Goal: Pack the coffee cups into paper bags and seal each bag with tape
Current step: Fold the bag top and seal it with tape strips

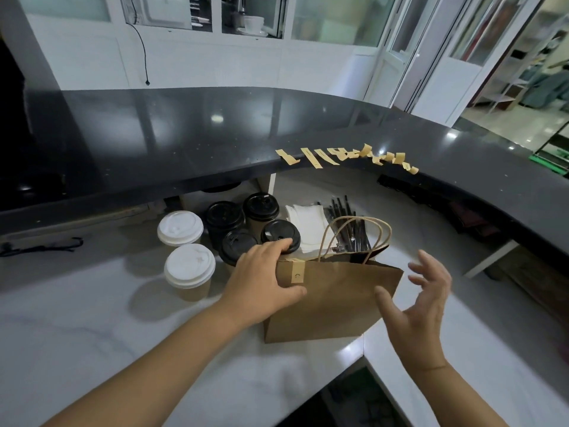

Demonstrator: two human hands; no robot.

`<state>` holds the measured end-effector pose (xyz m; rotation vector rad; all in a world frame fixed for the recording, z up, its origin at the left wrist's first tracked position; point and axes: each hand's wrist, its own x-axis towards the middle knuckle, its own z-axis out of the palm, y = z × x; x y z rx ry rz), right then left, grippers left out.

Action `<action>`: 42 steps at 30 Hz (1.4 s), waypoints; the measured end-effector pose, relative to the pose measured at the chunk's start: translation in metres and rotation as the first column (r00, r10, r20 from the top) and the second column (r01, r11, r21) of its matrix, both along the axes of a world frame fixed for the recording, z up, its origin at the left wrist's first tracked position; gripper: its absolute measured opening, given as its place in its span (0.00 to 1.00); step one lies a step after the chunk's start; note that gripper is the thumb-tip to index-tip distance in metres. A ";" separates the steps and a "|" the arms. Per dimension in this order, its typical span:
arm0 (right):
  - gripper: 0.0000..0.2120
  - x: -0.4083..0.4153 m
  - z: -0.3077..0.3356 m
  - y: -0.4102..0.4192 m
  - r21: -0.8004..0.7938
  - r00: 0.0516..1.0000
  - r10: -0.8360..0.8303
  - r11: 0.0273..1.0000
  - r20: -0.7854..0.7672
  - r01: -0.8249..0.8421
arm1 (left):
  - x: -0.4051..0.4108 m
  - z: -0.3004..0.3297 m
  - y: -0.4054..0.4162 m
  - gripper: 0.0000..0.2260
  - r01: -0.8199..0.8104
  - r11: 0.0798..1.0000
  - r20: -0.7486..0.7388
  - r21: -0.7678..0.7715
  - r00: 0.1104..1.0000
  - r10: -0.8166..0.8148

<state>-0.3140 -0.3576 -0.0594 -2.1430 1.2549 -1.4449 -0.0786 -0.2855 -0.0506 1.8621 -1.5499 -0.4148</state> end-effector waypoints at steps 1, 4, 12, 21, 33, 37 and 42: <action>0.35 -0.003 0.002 -0.005 0.065 1.000 0.000 0.998 0.007 -0.001 | -0.004 0.003 0.002 0.38 -0.017 0.999 -0.018 -0.044 1.000 0.017; 0.41 -0.011 0.007 -0.017 0.242 0.998 0.065 0.968 0.026 -0.069 | -0.018 0.012 0.004 0.36 -0.065 0.969 -0.046 -0.240 0.997 0.055; 0.40 -0.031 0.018 -0.052 0.596 0.923 0.345 0.709 0.170 -0.375 | -0.084 0.031 -0.010 0.27 0.026 0.968 0.079 -0.249 0.997 -0.006; 0.35 -0.039 0.021 -0.088 0.698 0.829 0.502 0.502 0.245 -0.510 | -0.126 0.045 -0.058 0.31 -0.064 0.998 0.234 -0.027 0.970 0.069; 0.22 -0.038 0.006 -0.114 0.700 0.776 0.512 0.396 0.369 -0.594 | -0.126 0.040 -0.090 0.21 -0.144 0.985 0.295 0.097 0.949 0.110; 0.20 -0.033 0.003 -0.119 0.672 0.747 0.502 0.372 0.436 -0.641 | -0.123 0.038 -0.092 0.18 -0.159 0.976 0.298 0.147 0.948 0.110; 0.16 -0.032 0.000 -0.124 0.624 0.717 0.539 0.389 0.442 -0.677 | -0.122 0.036 -0.092 0.15 -0.145 0.979 0.294 0.145 0.951 0.098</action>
